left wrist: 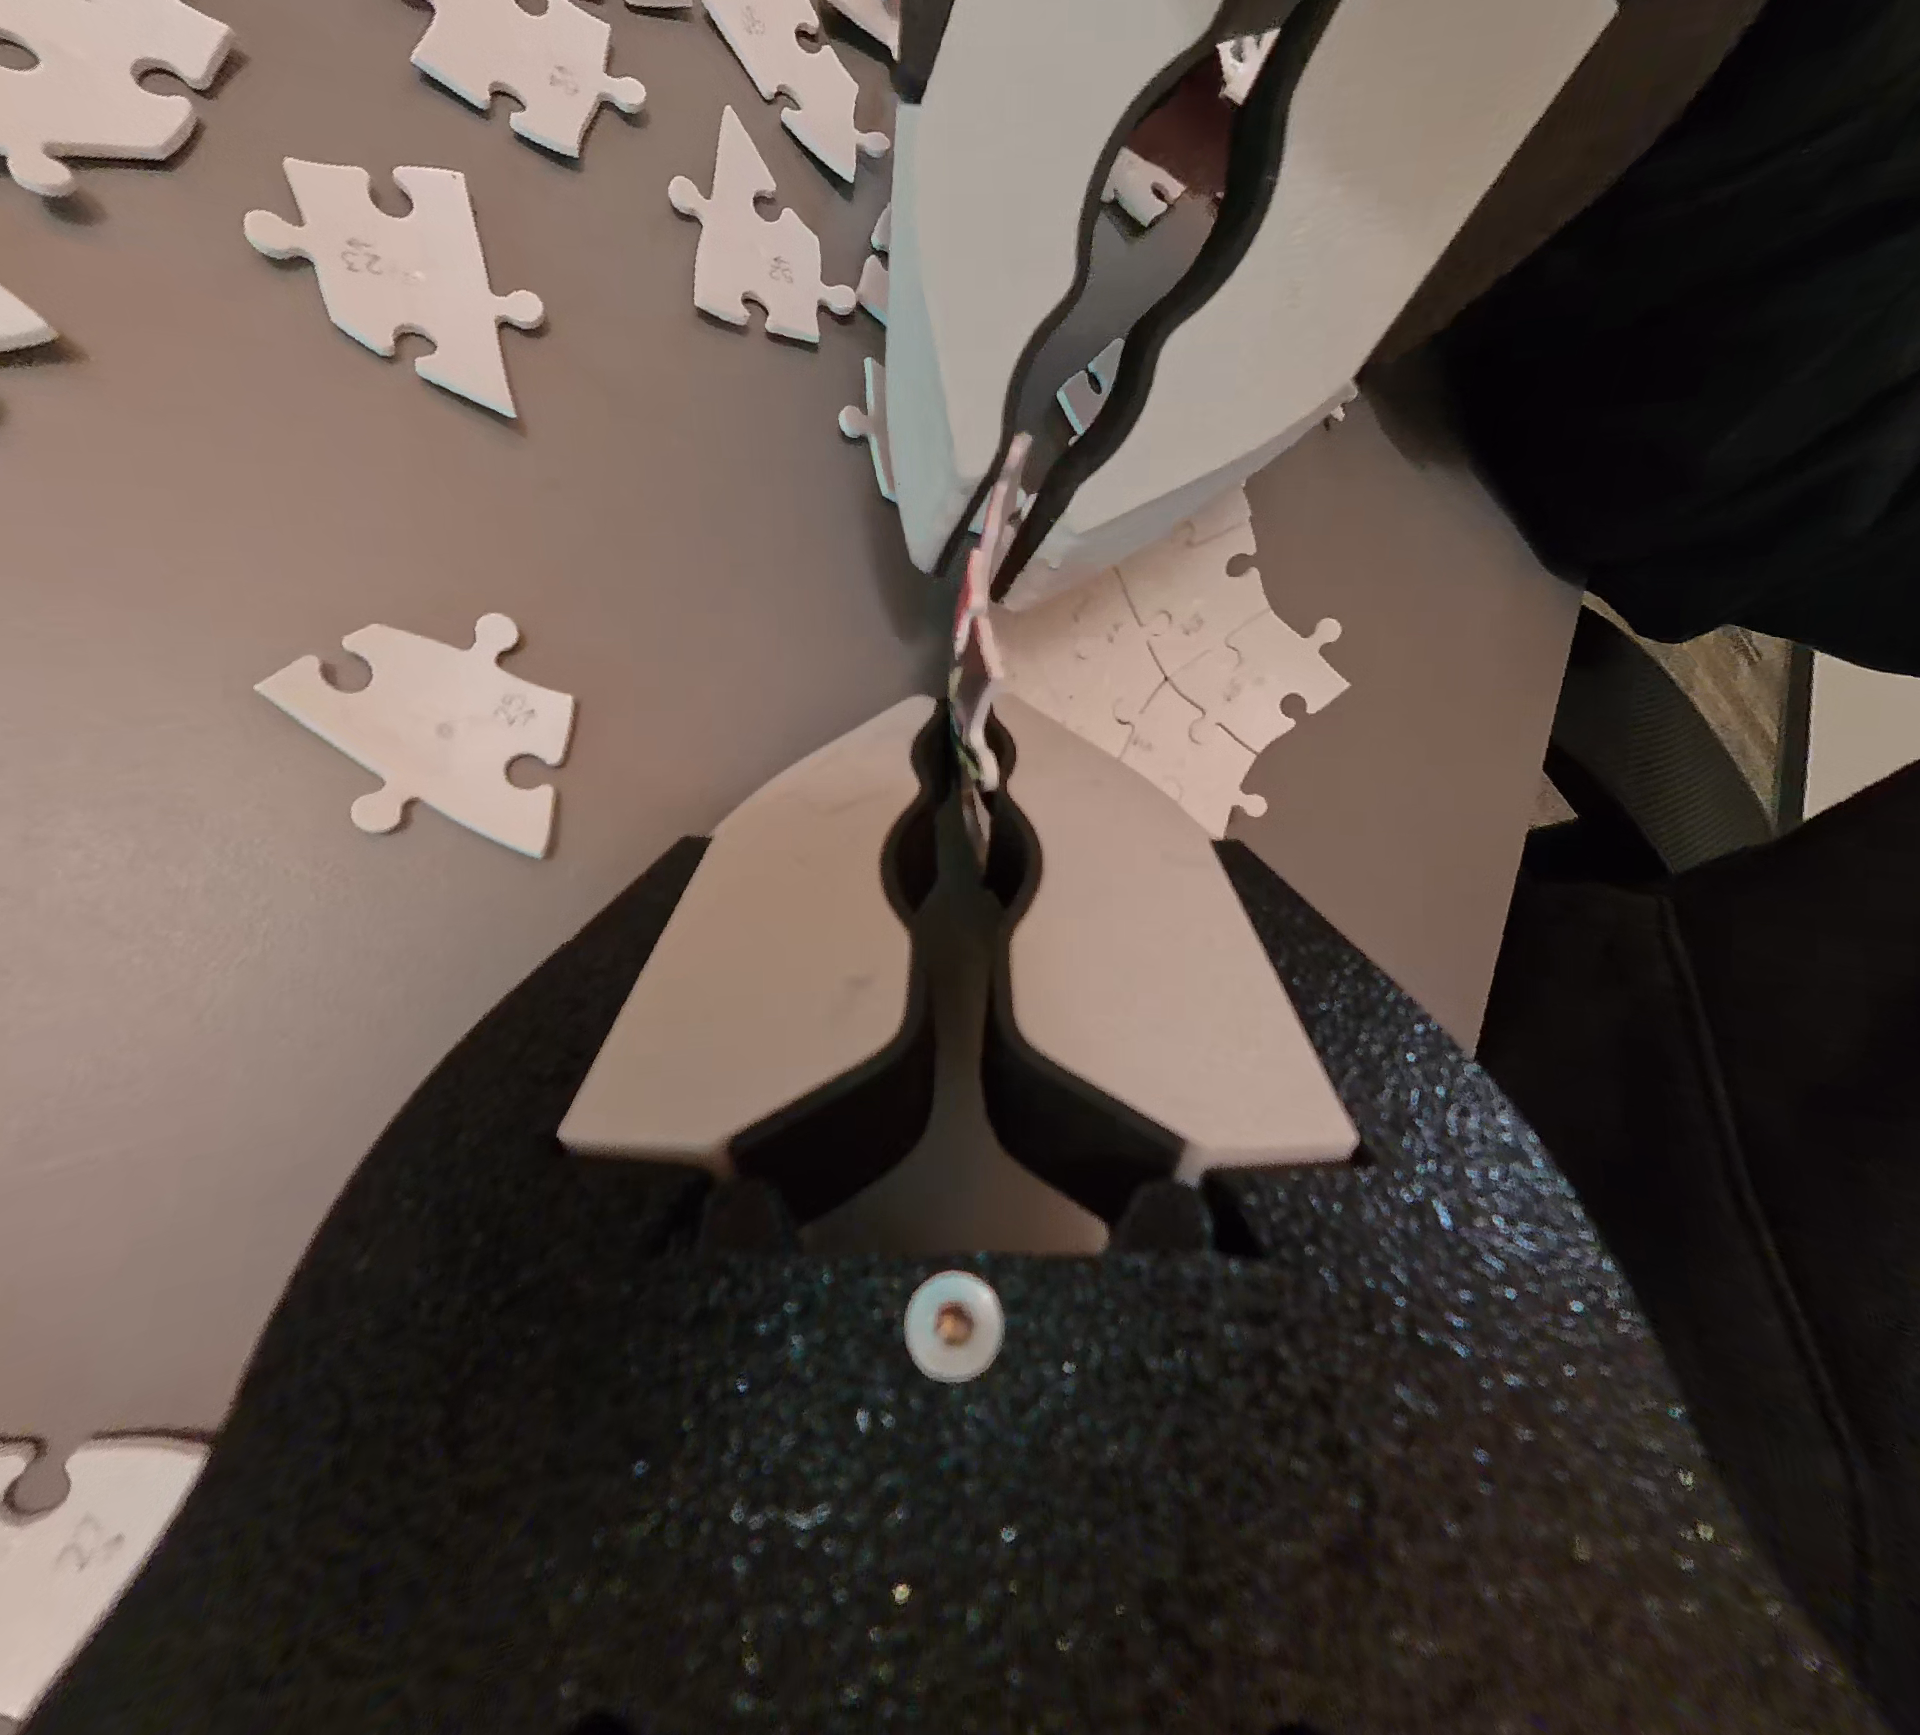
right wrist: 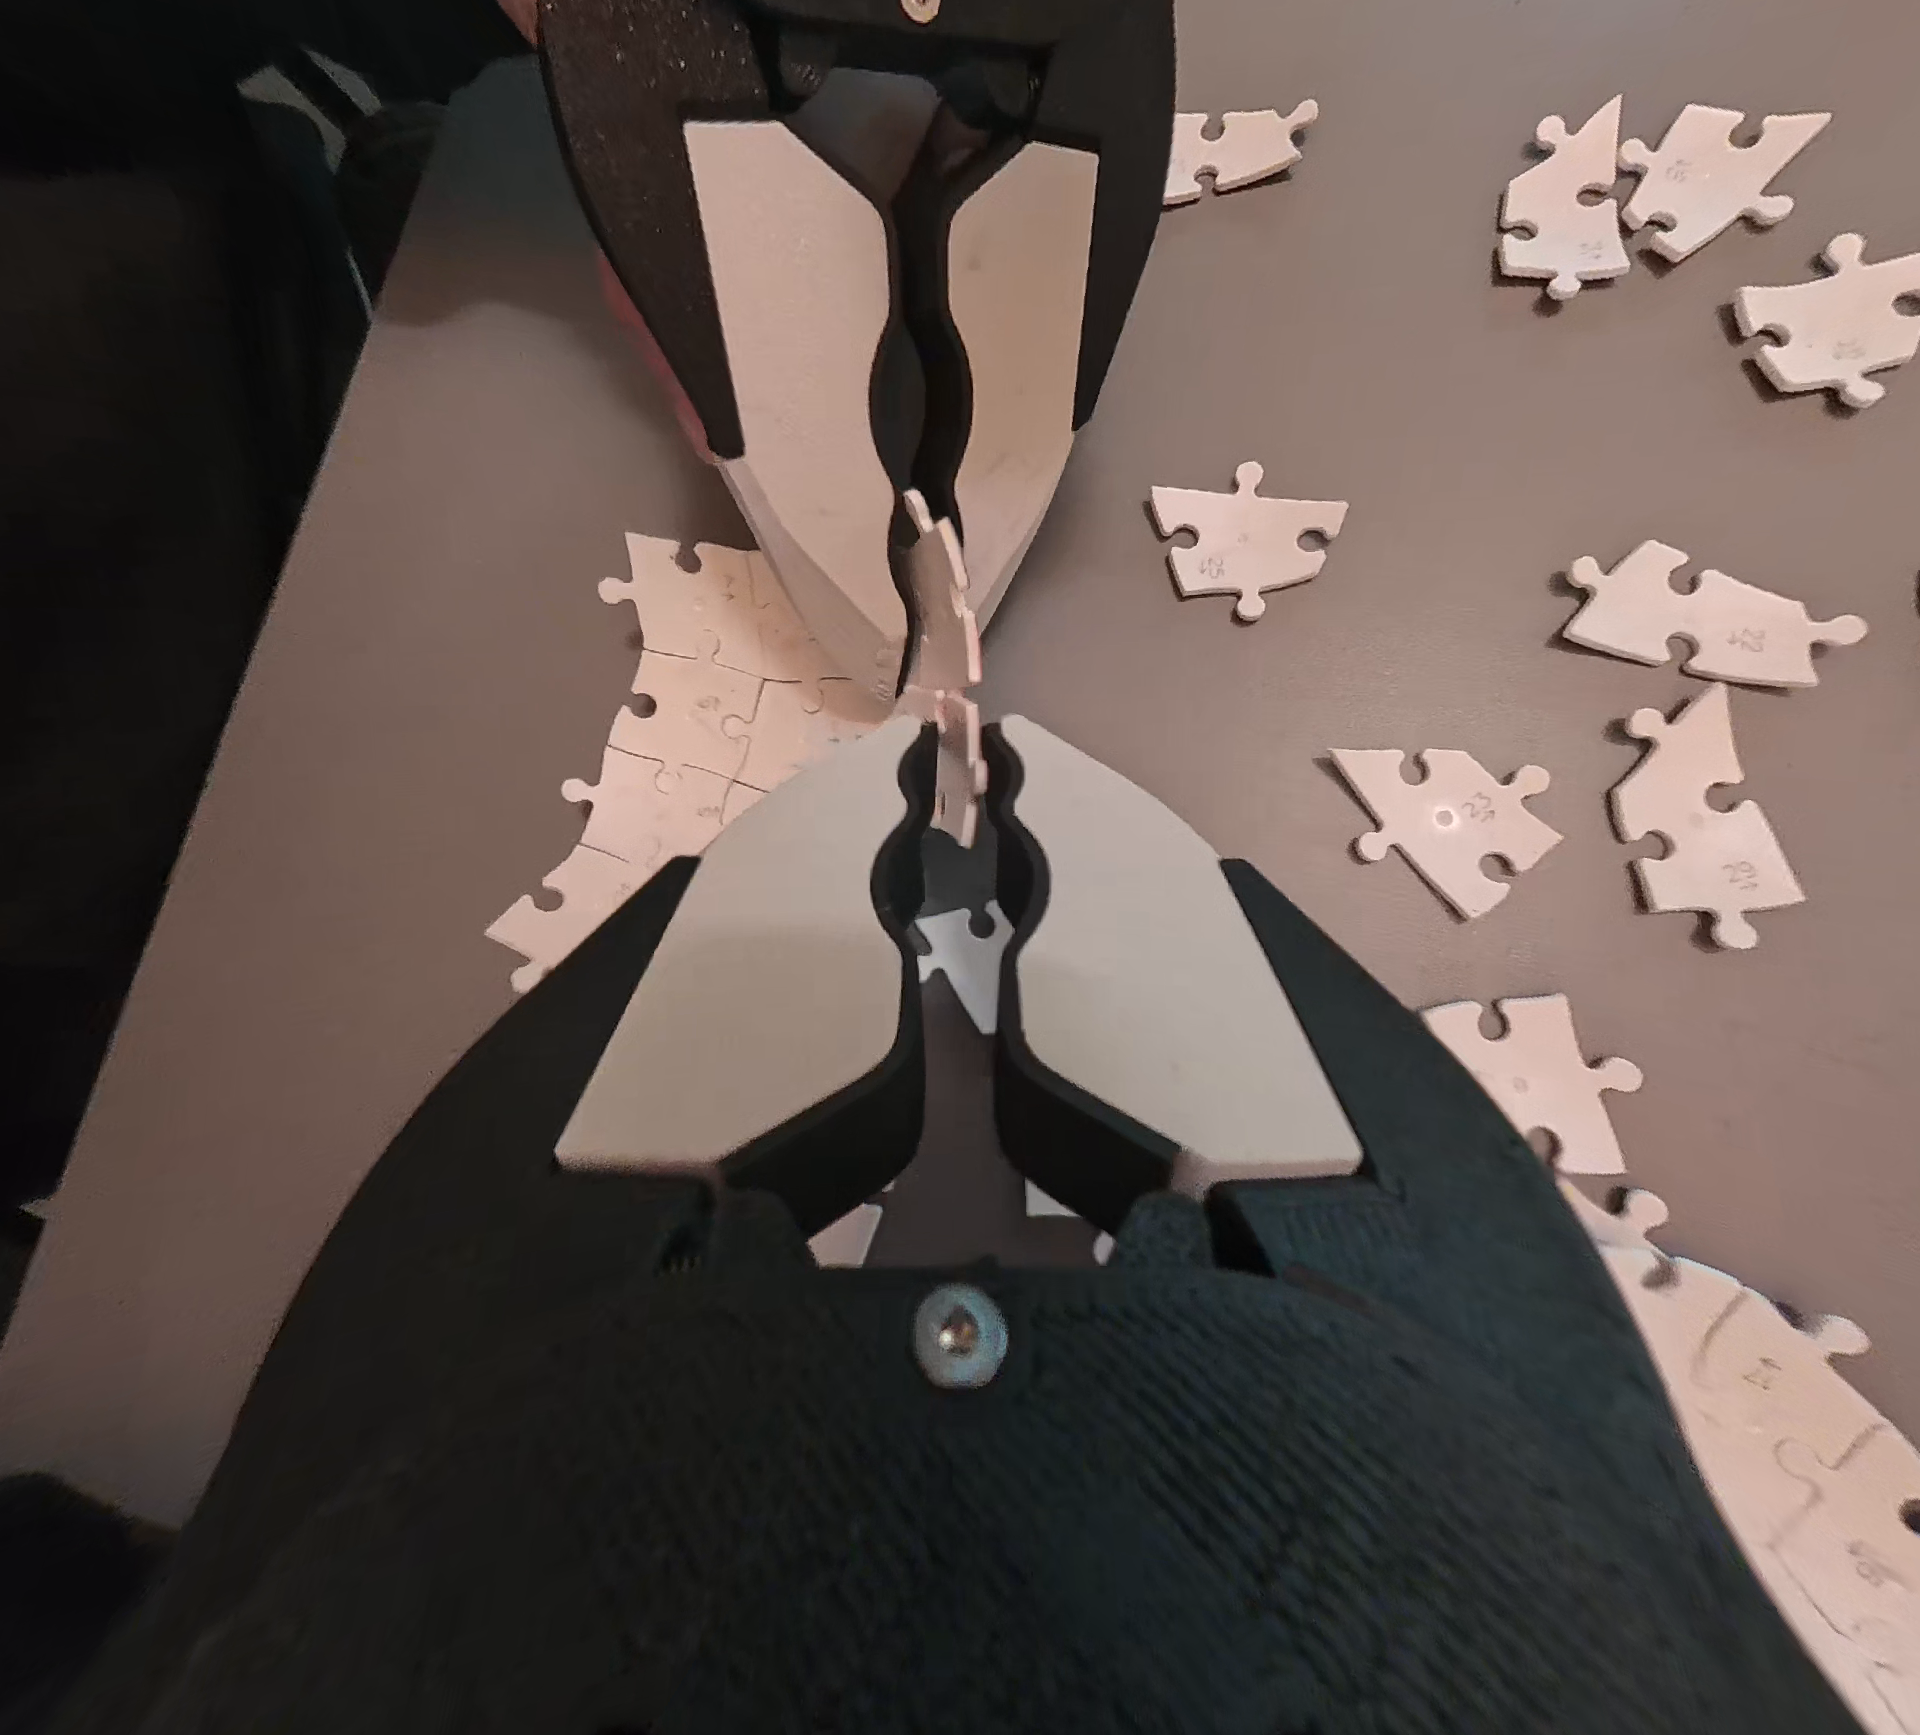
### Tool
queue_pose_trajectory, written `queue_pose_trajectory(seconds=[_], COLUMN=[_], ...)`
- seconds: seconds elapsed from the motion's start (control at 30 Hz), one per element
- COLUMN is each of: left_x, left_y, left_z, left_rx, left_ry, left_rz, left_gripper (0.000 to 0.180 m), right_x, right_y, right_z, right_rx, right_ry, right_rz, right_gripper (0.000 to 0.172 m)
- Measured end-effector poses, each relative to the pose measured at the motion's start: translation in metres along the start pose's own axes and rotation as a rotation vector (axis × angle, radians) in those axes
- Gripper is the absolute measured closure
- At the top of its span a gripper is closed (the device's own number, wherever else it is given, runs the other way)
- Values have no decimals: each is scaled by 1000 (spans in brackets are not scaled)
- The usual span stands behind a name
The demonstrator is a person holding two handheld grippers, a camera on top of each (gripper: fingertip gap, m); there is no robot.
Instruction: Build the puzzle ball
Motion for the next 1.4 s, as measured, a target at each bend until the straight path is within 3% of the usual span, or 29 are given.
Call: queue_pose_trajectory(seconds=[0.03, 0.47, 0.73, 1.03, 1.4], left_x=[0, 2, 0, 1, 0], left_y=[0, -2, -1, -6, 0], left_z=[0, 0, 2, 5, 9], left_rx=[1, 17, 4, 175, 109], left_ry=[3, 14, 9, 4, -28], left_rz=[1, 1, -5, -7, 2], left_gripper=[177, 177, 177, 175, 173], right_x=[0, -1, -1, -3, -5], right_y=[0, 1, 6, 7, 6], right_z=[0, 1, 2, -1, -5], right_rx=[-11, -87, -142, -116, -90], right_ry=[11, 86, 110, 118, 130], right_rz=[-14, -123, -119, -87, -78], right_gripper=[163, 155, 165, 164, 169])
Point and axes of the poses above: each gripper's, where its closed fingertips meet, x out along the fingers, z out of its top, y = z × x across the jaws, the point moved 4 cm from there along -x, back along the fingers, and after that the axes turned 5 degrees about x, right-handed, at the moved point
